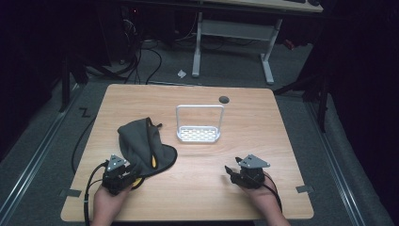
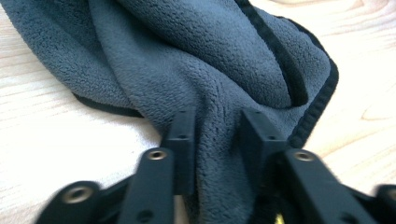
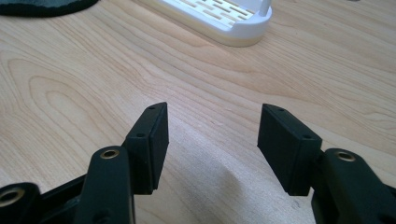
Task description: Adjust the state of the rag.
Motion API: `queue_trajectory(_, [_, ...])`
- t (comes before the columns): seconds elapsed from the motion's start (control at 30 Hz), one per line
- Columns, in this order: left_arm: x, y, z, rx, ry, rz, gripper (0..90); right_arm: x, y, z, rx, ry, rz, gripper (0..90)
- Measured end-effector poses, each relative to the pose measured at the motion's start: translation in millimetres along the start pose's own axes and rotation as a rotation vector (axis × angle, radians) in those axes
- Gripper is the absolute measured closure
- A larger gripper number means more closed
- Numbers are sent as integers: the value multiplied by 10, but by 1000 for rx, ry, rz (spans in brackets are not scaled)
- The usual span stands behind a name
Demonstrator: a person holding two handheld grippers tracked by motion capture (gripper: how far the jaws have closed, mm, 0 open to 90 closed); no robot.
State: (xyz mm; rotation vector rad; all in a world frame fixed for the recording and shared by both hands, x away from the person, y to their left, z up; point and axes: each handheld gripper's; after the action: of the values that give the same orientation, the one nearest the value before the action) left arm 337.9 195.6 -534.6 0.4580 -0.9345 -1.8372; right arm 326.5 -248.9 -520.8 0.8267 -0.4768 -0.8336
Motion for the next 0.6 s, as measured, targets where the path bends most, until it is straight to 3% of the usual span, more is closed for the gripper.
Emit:
queue_trajectory(0.1, [73, -19, 17, -10, -6, -26, 763, 5, -3, -6, -3, 17, -12, 425])
queue_trajectory(0.23, [297, -55, 38, -25, -52, -83, 790, -11, 17, 9, 13, 33, -33, 423])
queue_trajectory(0.27, [297, -55, 38, -25, -52, -83, 793, -11, 17, 9, 13, 33, -33, 423])
queue_trajectory(0.33, [392, -73, 47, -30, -75, -110, 795, -24, 21, 1, 12, 39, -28, 422])
queue_trajectory(0.37, [478, -86, 57, -38, -107, -127, 795, -29, 22, -2, 11, 43, -27, 424])
queue_trajectory(0.5, [603, -102, 72, -52, -144, -152, 796, -47, 22, -5, 6, 51, -19, 432])
queue_trajectory(0.6, [730, -119, 77, -64, -196, -165, 795, -67, 20, -10, 3, 63, -12, 444])
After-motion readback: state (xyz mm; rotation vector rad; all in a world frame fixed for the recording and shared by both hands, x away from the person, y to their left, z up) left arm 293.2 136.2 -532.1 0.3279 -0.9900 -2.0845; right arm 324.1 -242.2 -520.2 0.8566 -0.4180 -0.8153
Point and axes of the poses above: each handheld gripper's, and its own axes: z roughly backward along the jaws, y roughly out of its top, x roughly to its right, and after that the axes turned 4 degrees about y, right-handed
